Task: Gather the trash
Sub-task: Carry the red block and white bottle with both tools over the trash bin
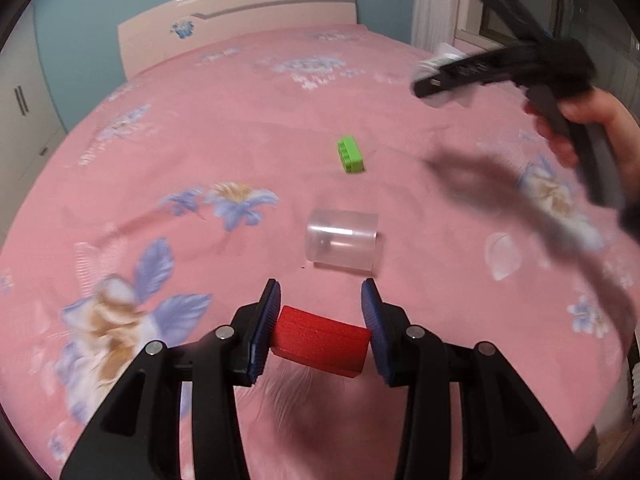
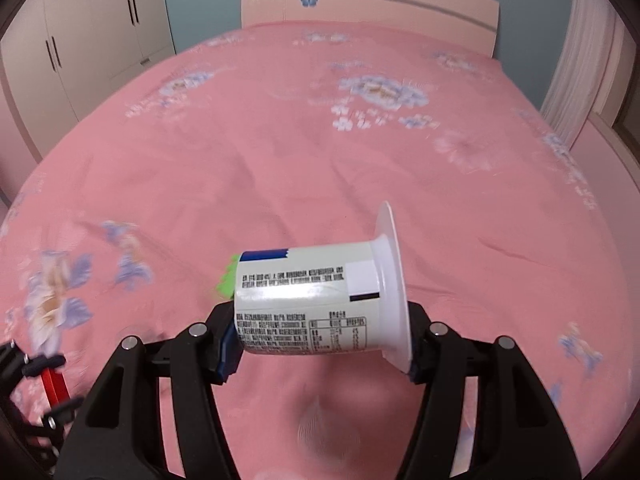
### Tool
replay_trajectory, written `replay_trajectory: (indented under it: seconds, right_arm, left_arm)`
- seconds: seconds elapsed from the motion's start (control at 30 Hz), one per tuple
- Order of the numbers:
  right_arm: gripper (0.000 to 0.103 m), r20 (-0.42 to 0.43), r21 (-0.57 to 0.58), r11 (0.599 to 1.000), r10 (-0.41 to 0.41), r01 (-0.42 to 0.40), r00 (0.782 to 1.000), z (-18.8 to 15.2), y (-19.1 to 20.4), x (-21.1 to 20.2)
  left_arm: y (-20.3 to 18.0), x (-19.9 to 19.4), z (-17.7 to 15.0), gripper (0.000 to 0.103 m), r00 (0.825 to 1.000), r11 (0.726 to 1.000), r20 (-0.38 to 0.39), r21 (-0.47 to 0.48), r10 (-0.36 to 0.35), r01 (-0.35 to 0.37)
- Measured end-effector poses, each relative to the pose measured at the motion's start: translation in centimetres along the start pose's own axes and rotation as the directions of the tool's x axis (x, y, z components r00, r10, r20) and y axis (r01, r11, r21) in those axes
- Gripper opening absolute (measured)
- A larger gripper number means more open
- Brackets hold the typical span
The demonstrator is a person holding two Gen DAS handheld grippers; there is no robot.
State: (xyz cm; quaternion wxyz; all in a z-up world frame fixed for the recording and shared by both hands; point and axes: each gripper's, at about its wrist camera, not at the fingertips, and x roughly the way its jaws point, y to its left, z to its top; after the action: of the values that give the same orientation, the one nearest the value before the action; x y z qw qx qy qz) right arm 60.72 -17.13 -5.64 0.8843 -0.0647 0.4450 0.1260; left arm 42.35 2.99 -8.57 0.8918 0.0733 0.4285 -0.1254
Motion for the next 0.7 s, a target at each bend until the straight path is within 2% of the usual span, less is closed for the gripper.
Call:
replay_trajectory:
  seconds: [0.27, 0.5, 0.7]
  right_arm:
    - [0.061, 0.111, -0.033, 0.999, -0.001, 0.005, 0.994, -3.5, 1.4, -13.5]
    - [0.061, 0.169, -0.07, 0.997, -0.003, 0.015, 0.986, -7.6, 3.5, -24.2]
    - [0.061, 0.242, -0.124, 0.992, 0.021, 0.01, 0.97, -11.2, 5.9, -32.5]
  left_arm:
    - [-1.6, -11.1, 0.4, 0.044, 0.993, 0.997, 0.089, 0.004, 0.076, -0.076]
    - [-4.5, -20.6, -0.6, 0.044, 0.974, 0.988, 0.175, 0.017, 0.146, -0.151]
    - [-6.2, -27.5, -1.7, 0.044, 0.955, 0.984, 0.238, -0.015, 0.176, -0.178]
